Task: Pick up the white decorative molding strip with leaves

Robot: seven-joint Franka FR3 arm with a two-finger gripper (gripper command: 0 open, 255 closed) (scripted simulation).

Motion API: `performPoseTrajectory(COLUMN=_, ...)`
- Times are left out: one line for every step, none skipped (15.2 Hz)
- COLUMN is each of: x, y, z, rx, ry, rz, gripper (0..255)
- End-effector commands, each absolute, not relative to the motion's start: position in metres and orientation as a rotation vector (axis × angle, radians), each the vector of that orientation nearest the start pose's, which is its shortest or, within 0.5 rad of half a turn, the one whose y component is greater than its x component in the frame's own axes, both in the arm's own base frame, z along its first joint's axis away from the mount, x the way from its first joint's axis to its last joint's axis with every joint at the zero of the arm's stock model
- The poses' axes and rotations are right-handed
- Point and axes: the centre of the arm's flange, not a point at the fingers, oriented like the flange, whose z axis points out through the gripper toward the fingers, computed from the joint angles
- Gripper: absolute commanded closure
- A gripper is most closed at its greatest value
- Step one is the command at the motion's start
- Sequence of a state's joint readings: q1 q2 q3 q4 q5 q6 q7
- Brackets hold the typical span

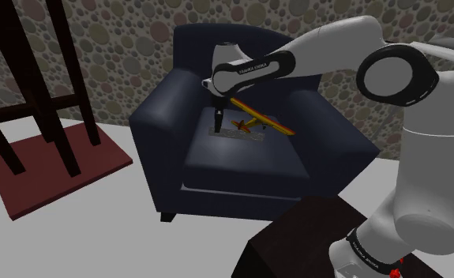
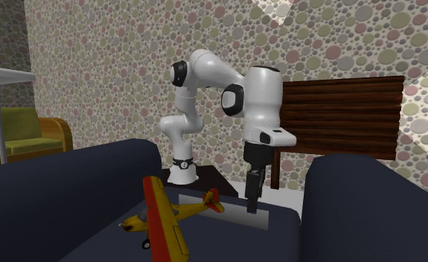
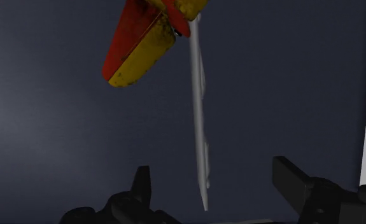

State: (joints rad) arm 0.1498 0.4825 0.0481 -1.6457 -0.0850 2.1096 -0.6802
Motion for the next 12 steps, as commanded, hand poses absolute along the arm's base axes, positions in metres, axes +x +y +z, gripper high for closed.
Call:
performPoseTrajectory(x=0.668, y=0.128, z=0.325, rx=-2.849, ry=-1.428, rz=0.045, gripper=0)
performPoseTrajectory(x=0.668, y=0.128, z=0.320, rx=-2.849, ry=-1.428, rz=0.045, gripper=0)
performPoseTrajectory(x=0.668, y=0.128, z=0.315, rx=-2.849, ry=-1.428, rz=0.045, gripper=0)
performPoseTrajectory(x=0.668, y=0.128, z=0.309, rx=-2.849, ry=-1.428, rz=0.045, gripper=0)
performPoseTrajectory(x=0.668, y=0.128, z=0.304, rx=-2.849, ry=-1.428, rz=0.045, gripper=0)
performPoseTrajectory(x=0.668, y=0.128, z=0.299, rx=-2.849, ry=-1.428, rz=0.045, gripper=0)
performPoseTrajectory(x=0.668, y=0.128, z=0.290, rx=-2.849, ry=-1.428, rz=0.045, gripper=0)
performPoseTrajectory(x=0.668, y=0.128, z=0.290, rx=-2.849, ry=-1.428, rz=0.045, gripper=0)
performPoseTrajectory(x=0.668, y=0.128, z=0.290, rx=-2.849, ry=-1.428, rz=0.045, gripper=0)
performPoseTrajectory(x=0.669, y=0.128, z=0.291, rx=-2.849, ry=-1.428, rz=0.045, gripper=255)
performPoseTrajectory(x=0.669, y=0.127, z=0.291, rx=-2.849, ry=-1.428, rz=0.045, gripper=255)
performPoseTrajectory(x=0.669, y=0.128, z=0.291, rx=-2.849, ry=-1.428, rz=0.045, gripper=255)
